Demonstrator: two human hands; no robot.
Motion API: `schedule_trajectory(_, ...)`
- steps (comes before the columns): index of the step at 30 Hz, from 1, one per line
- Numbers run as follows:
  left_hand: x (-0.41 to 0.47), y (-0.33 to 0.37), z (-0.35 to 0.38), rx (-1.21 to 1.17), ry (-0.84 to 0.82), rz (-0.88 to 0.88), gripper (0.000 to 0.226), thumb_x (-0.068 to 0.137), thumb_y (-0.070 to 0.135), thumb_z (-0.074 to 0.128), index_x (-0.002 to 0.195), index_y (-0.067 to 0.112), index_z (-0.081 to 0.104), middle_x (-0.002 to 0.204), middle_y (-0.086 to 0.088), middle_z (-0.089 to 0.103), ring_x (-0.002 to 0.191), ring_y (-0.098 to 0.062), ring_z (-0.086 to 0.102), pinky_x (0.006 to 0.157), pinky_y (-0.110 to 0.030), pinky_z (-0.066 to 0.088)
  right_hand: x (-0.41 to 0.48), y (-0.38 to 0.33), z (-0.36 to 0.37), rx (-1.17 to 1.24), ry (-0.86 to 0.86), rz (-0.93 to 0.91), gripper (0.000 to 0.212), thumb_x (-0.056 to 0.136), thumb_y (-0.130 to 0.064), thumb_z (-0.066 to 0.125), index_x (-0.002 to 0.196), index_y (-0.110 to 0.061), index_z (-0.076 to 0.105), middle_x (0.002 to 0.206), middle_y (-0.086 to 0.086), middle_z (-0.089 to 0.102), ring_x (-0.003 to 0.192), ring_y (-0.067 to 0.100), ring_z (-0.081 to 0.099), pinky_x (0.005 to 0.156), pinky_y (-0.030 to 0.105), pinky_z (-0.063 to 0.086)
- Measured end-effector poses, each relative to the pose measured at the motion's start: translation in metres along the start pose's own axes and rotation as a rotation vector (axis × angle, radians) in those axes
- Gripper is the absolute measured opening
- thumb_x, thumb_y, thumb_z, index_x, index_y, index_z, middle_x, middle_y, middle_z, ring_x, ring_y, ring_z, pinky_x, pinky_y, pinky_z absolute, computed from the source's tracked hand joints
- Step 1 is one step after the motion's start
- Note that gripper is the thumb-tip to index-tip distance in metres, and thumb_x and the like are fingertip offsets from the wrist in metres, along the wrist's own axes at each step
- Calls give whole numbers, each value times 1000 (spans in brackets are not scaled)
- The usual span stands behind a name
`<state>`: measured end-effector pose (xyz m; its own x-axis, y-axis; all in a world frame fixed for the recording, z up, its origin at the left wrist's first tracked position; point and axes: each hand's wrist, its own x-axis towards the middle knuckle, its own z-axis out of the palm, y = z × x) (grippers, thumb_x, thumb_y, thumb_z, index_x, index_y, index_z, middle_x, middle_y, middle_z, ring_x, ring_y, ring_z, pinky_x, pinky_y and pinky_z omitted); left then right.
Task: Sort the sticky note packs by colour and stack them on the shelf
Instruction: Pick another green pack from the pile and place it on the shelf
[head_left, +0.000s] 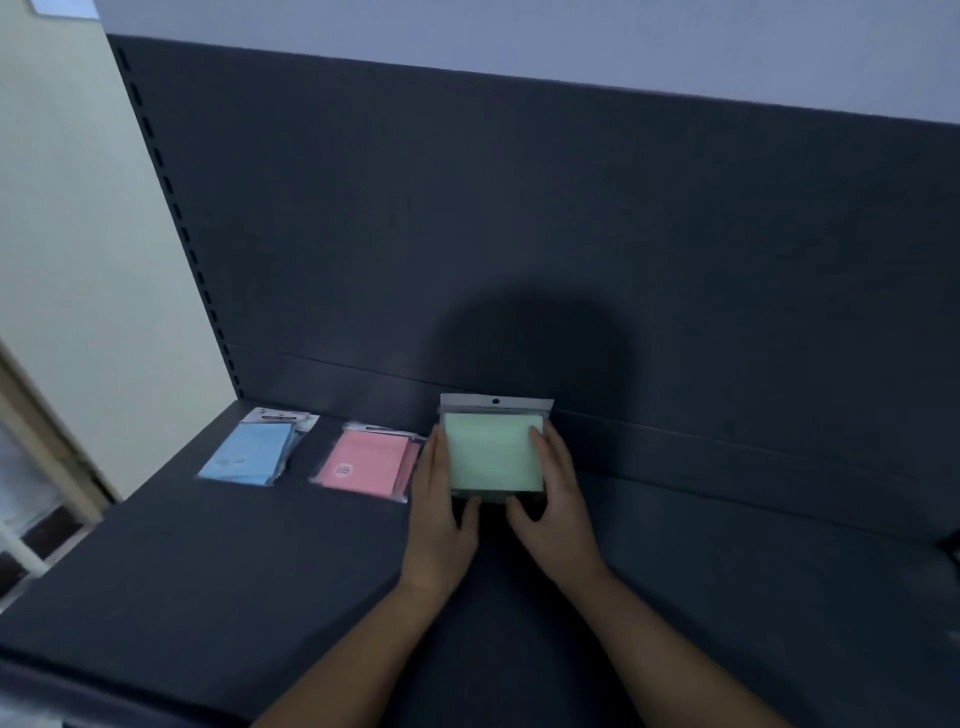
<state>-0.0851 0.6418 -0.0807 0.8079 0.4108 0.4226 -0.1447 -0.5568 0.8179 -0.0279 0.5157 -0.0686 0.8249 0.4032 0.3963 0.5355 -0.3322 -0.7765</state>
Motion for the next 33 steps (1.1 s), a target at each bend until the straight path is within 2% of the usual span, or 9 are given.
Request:
schedule_trajectory(2,3,-4,-4,-2,-47,-17,74,80,-12,58,143,-1,23,150,-13,28,140,-23,24,117,-25,14,0,2,1,-27,-76,31,76,79,7,61,143,-13,25,151,-2,13,139,5,17,111,9,17)
schedule_trajectory(5,5,-7,-6,29,-142,-95,71,75,-12,57,140,-3,31,141,-19,38,133,-31,34,112,-43,26,-2,9,2,-105,-165,110,67,80,3,62,140,-7,35,143,-5,17,136,11,24,99,-5,13)
schedule_trajectory(7,5,-10,-7,88,-168,-124,72,74,-9,56,140,-4,30,142,-20,37,133,-31,33,112,-41,25,-2,12,5,-184,-159,161,65,79,-2,63,139,-8,38,145,0,24,136,18,28,98,-3,12)
schedule_trajectory(10,5,-12,-9,146,-175,-129,74,73,-7,57,141,-5,28,143,-21,36,132,-31,33,112,-40,24,-1,11,10,-328,-156,206,72,80,-15,64,144,-15,33,153,5,20,135,24,28,107,20,19)
schedule_trajectory(15,3,-8,-11,211,-118,-61,79,71,-5,60,142,-4,26,148,-20,27,138,-34,24,116,-41,17,-3,-2,10,-285,-156,216,76,78,-16,64,145,-23,28,151,5,24,135,25,30,112,37,27)
schedule_trajectory(22,-6,11,5,417,-156,167,78,51,-2,62,129,2,50,142,-17,41,135,-36,34,114,-51,16,-20,-1,-3,-320,-261,241,76,83,-21,61,148,-20,21,152,4,24,138,21,26,115,37,23)
schedule_trajectory(26,-12,32,31,445,-237,222,74,54,6,60,128,7,52,142,-12,42,137,-31,31,116,-45,8,-38,6,-33,-313,-248,300,71,88,-21,58,148,-17,20,151,4,27,137,17,27,115,28,21)
schedule_trajectory(28,-15,46,47,454,-279,274,70,54,5,64,123,5,55,136,-13,49,134,-33,37,115,-49,14,-49,10,-58,-305,-221,335,69,88,-21,58,147,-17,22,149,3,30,136,16,29,113,24,21)
schedule_trajectory(33,-40,87,98,433,-367,354,57,69,8,62,125,9,54,132,-7,51,133,-25,37,116,-41,6,-93,22,-137,-323,-111,384,56,88,-18,58,140,-15,37,136,3,44,127,17,40,111,31,29)
